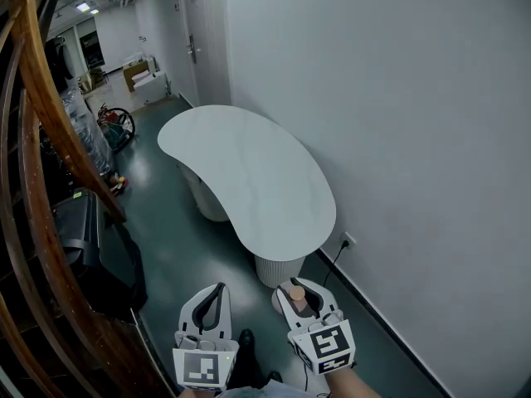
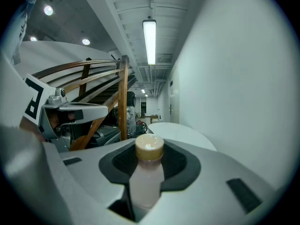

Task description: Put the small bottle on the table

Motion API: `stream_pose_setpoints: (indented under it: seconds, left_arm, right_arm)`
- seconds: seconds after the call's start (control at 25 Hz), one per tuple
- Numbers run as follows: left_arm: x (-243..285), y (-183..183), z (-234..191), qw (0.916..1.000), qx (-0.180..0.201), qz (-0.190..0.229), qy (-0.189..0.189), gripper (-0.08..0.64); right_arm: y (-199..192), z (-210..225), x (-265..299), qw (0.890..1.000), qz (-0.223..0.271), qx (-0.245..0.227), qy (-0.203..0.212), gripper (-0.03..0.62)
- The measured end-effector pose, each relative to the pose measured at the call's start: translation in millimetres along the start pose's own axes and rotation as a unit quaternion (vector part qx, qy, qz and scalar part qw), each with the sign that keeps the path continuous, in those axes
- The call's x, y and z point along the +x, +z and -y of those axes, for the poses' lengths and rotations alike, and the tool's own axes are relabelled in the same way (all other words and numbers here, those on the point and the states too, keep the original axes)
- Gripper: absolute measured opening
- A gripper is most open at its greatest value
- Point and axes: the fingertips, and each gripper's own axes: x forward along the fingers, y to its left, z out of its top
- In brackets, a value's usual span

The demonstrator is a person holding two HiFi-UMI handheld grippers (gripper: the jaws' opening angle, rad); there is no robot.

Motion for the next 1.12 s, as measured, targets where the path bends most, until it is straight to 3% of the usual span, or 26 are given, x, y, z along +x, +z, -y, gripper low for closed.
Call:
stream_pose_setpoints:
  seconds: [0.68, 1.12]
  left_arm:
    - [119, 7, -82, 0.9987, 0.003, 0.029, -0.041, 0.000]
    - [154, -2, -86, 0.9969, -0.016, 0.025, -0.073, 0.000]
  right_arm:
    - [45, 50, 122, 0.998, 0.014, -0.005, -0.055, 0.114]
    - [48, 64, 144, 0.997, 0.003, -0.007, -0.079, 0.114]
